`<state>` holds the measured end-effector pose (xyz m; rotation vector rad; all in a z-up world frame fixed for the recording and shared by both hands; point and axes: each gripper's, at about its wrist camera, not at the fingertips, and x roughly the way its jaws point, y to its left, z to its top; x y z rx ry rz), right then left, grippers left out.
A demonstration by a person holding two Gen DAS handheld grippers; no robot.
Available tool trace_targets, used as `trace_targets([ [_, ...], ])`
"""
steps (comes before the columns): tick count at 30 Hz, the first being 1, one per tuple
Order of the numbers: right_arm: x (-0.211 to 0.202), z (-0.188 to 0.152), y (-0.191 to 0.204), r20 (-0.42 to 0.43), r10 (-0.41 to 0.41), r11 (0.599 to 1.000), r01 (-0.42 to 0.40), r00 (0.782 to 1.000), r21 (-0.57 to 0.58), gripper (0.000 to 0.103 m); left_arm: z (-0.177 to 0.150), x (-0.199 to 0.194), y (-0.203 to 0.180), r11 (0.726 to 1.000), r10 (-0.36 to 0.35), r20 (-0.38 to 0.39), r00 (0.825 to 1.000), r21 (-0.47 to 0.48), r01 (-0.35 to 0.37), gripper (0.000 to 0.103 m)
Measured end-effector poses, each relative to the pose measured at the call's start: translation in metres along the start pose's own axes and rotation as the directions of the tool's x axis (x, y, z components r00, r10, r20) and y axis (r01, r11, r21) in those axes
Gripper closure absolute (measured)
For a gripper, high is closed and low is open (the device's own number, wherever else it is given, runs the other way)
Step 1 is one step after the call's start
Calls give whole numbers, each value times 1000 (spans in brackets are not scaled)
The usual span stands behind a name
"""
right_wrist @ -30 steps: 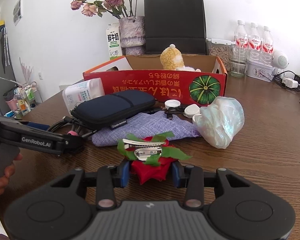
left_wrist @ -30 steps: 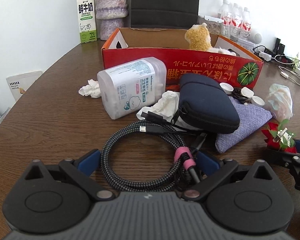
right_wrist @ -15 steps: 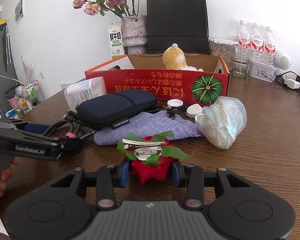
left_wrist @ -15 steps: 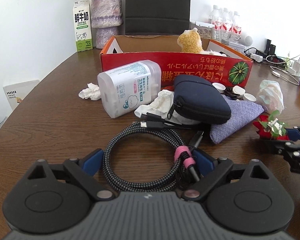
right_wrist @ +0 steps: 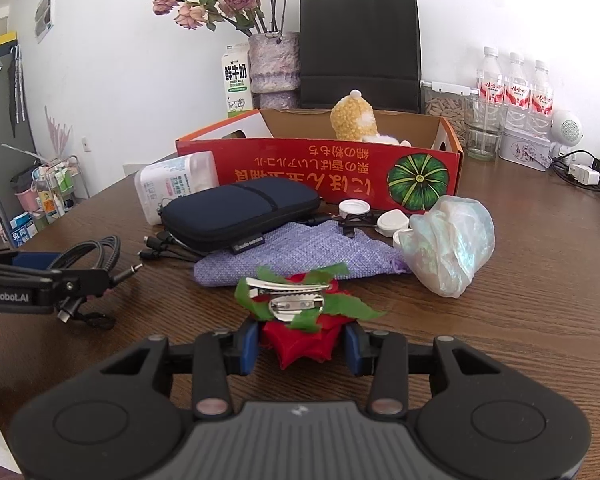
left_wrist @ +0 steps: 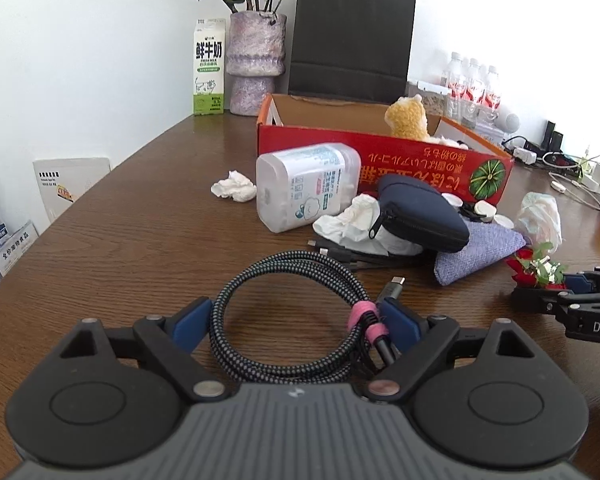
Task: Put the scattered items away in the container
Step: 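Carry cable and brooch into cardboard box and open both grippers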
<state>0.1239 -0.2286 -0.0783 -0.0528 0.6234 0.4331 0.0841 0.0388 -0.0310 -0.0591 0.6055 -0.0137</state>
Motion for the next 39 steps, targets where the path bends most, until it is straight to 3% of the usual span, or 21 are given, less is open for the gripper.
trace_targets([
  [6,-14,6,2,55,6,1000,-5,998,-11,64,13,-18,1,1000,-9,90,996,-5,10,12],
  [12,-28,31,4,138,15,999,-8,990,-50,64,40,-37,-7,999,-31,216,976,13,29,12],
  [18,-28,73,-1,237,-12,997,31,971,-77,64,76,-39,-21,998,-54,325,944,30,47,12],
  [23,-15,117,-8,309,-32,995,60,951,-82,64,119,-23,-30,996,-92,369,925,19,92,12],
  [26,1,141,-13,315,-26,996,51,949,-71,64,143,-5,-33,994,-99,381,919,-4,109,12],
  [34,76,186,-24,255,-3,1000,2,967,3,64,192,60,-29,992,-71,361,930,-74,104,12],
  [39,135,191,-26,143,45,998,-49,989,25,64,201,112,-22,991,-59,296,953,-97,92,12],
])
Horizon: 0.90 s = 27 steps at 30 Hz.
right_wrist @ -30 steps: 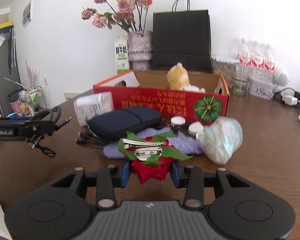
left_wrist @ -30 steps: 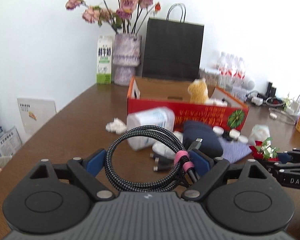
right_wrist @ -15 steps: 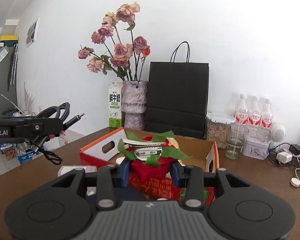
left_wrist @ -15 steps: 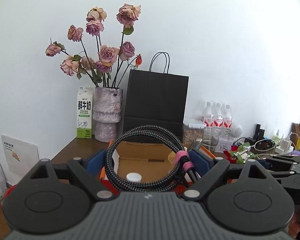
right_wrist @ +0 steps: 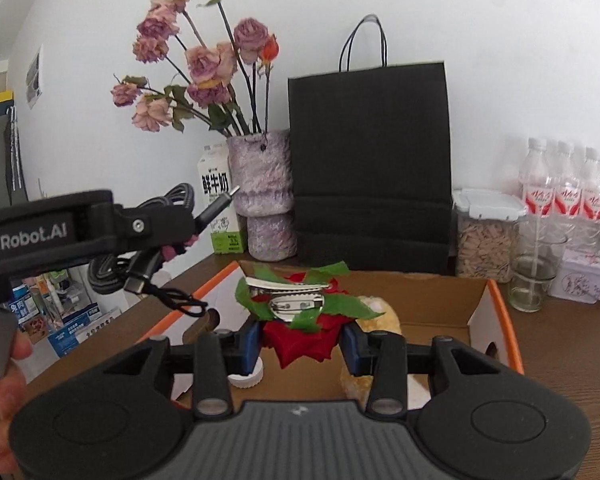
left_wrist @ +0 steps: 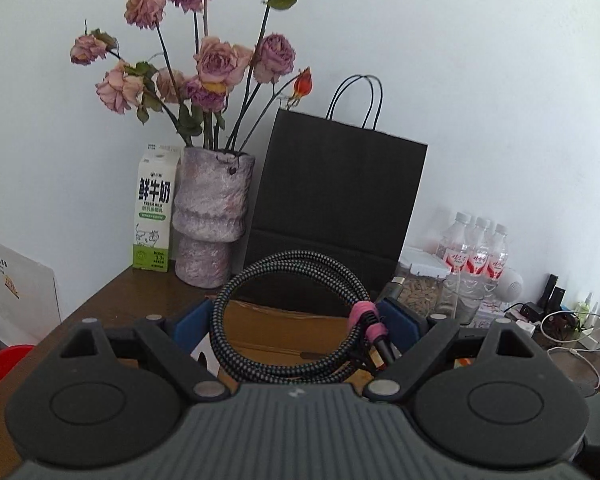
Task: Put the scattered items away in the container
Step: 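Carry cable and brooch into cardboard box and open both grippers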
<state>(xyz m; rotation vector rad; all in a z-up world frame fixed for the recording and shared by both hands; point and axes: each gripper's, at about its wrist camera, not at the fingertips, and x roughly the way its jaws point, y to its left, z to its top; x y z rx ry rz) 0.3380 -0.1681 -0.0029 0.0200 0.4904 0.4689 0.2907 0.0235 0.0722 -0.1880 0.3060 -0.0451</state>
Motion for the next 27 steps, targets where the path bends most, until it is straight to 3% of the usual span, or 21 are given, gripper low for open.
trace_targets([
  [4,30,-15,-1,-92,-6,1000,5,996,-17,64,-17,34,11,999,42,-100,994,11,-42,12],
  [10,44,-26,-21,-140,-111,994,112,984,-3,64,-39,60,13,998,55,-207,977,41,-48,12],
  [13,40,-26,-33,-130,-146,988,150,981,25,64,-46,63,9,997,53,-229,972,61,-40,12],
  [22,38,-25,-33,-133,-153,988,155,979,8,60,-50,66,6,997,54,-245,968,68,-38,11],
  [23,37,-24,-32,-131,-162,987,163,978,2,51,-48,65,6,997,53,-247,967,62,-39,10],
  [24,36,-24,-31,-130,-172,985,173,977,0,30,-48,65,7,998,52,-250,967,52,-40,10],
  [25,34,-22,-30,-124,-184,983,185,975,-4,17,-47,65,9,998,51,-252,966,41,-42,9],
  [26,32,-21,-28,-118,-198,980,198,973,-14,3,-45,64,10,999,44,-249,967,29,-38,1],
  [27,29,-18,-25,-112,-211,977,209,971,-31,0,-43,63,11,999,38,-241,970,18,-34,0],
])
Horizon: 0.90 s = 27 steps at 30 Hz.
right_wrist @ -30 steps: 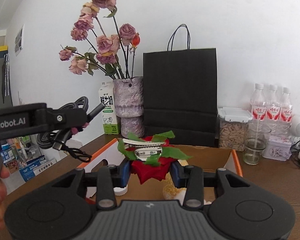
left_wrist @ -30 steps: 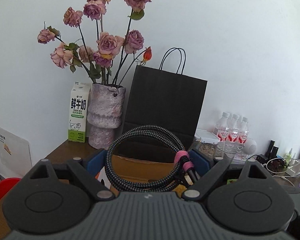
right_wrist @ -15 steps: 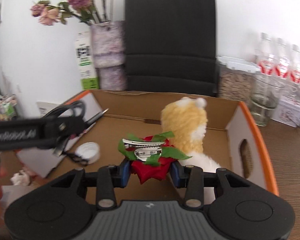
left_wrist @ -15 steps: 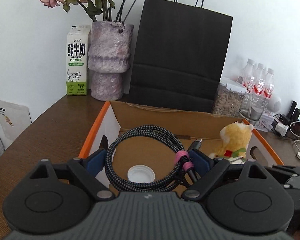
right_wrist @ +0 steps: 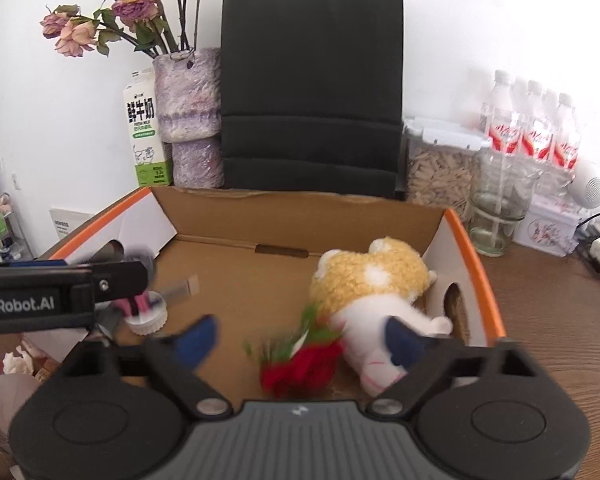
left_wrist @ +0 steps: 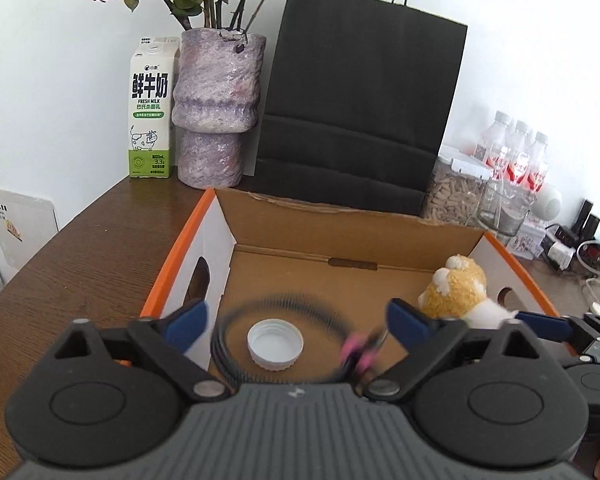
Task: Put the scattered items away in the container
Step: 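Carry cable and brooch into cardboard box and open both grippers, then grasp clear plastic bag with right gripper while left gripper approaches white bottle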
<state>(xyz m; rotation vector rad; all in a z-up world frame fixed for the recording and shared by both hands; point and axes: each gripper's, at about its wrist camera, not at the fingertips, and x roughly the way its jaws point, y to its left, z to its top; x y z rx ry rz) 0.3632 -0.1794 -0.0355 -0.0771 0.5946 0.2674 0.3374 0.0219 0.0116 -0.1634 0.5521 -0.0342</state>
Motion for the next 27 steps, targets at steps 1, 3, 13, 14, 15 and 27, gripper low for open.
trace_targets([
  [1,-3,2,2,3,-9,1000,9,1000,-12,0,1,-3,0,1000,4,11,1000,-4,-4,0],
  [3,-7,5,2,9,-21,1000,21,1000,-13,0,4,-7,-3,1000,21,21,1000,11,-22,0],
  [13,-11,8,3,-2,-19,1000,19,1000,-16,0,4,-11,-8,999,38,25,999,32,-38,0],
  [14,-12,8,3,-1,-18,1000,18,1000,-16,0,4,-11,-8,999,36,26,999,32,-37,0],
  [15,-13,8,3,0,-18,1000,18,1000,-17,0,4,-12,-8,999,36,28,999,30,-37,0],
  [27,-64,12,0,93,-5,1000,8,996,-30,0,7,-64,-2,999,13,136,991,43,-19,0],
])
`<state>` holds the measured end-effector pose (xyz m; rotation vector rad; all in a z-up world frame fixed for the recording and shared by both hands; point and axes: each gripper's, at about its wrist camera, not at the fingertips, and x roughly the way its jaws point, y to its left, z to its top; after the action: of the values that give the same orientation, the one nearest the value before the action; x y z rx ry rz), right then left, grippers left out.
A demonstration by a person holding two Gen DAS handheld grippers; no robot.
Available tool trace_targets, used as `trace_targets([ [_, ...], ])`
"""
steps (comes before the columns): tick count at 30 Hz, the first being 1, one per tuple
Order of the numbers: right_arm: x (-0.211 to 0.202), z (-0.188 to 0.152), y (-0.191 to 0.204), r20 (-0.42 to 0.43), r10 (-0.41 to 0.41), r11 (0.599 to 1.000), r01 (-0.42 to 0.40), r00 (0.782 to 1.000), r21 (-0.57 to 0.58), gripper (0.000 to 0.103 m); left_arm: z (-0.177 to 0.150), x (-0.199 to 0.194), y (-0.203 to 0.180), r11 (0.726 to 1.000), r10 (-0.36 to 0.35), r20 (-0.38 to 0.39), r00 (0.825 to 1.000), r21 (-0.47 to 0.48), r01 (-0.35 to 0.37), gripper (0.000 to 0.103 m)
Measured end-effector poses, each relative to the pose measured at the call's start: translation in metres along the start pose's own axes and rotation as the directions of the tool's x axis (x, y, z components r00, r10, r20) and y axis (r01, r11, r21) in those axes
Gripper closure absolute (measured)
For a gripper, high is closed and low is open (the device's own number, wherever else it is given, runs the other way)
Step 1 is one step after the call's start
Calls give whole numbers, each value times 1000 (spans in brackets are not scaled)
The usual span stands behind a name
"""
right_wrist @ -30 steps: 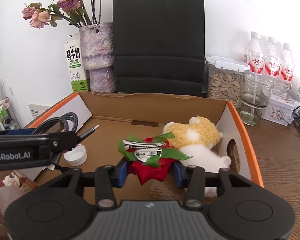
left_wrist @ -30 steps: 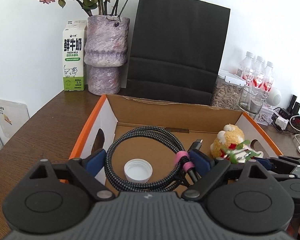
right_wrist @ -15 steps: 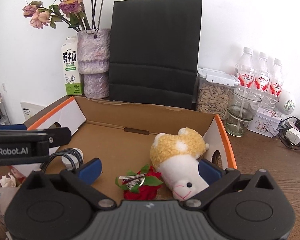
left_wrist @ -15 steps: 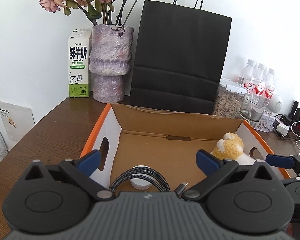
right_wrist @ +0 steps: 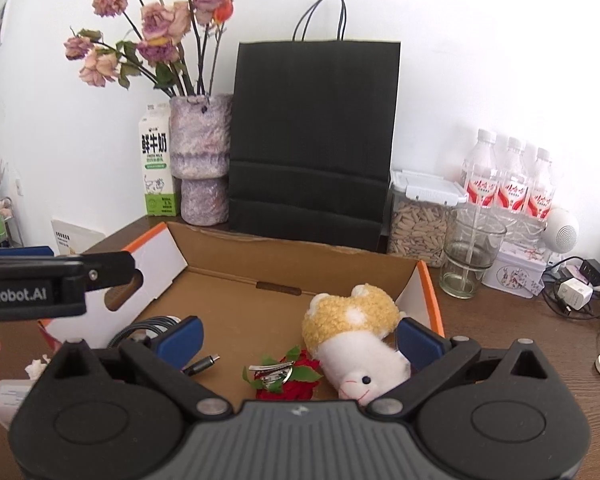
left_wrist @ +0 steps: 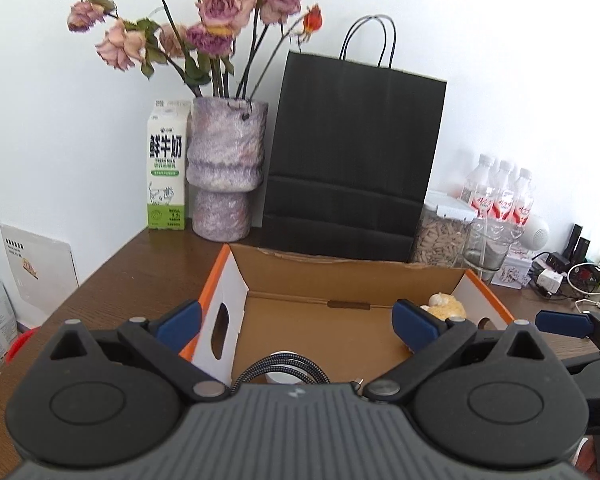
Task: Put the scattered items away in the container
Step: 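Grasp clear plastic bag with right gripper while left gripper approaches white bottle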
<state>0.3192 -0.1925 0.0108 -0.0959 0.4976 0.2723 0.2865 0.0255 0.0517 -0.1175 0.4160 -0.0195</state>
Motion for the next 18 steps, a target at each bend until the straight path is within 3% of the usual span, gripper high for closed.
trace_targets([
  [3,-21,-4,-4,28,8,1000,-7,1000,-1,0,-6,-27,15,1000,6,49,999,-8,-6,0],
  [10,-70,-30,-20,72,2,1000,-1,997,-10,0,-21,-71,47,998,61,60,996,-13,-60,0],
  [18,-94,-76,-46,-4,-59,998,59,998,-9,0,-48,-92,73,993,110,8,994,-53,-110,0],
])
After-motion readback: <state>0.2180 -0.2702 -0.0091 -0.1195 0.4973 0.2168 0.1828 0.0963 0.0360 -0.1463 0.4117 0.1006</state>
